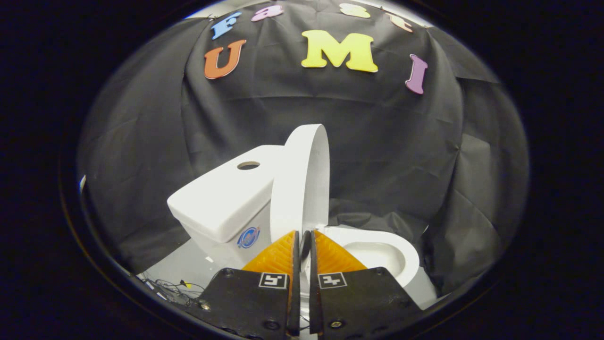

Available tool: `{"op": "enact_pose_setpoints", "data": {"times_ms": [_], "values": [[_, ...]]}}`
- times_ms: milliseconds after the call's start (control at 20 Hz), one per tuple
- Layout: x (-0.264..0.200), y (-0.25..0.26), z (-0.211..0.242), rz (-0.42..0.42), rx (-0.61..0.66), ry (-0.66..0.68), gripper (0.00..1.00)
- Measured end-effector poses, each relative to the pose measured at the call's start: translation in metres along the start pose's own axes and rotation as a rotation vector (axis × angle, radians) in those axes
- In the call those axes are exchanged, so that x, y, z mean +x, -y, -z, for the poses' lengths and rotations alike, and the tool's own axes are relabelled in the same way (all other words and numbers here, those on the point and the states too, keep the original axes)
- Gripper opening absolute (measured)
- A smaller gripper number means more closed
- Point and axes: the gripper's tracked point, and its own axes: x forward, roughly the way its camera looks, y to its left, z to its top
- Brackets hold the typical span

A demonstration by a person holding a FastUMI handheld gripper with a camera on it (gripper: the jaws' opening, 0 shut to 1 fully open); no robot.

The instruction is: Open the toilet lid.

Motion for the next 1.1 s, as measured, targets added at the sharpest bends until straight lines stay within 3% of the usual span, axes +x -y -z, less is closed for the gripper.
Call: {"op": "enact_pose_setpoints", "data": {"times_ms": [600,1100], "values": [[0.004,-0.029,0.0,-0.001,-0.11,0.022,0.11],[0.007,-0.037,0.0,0.0,-0.122,0.033,0.11]]}}
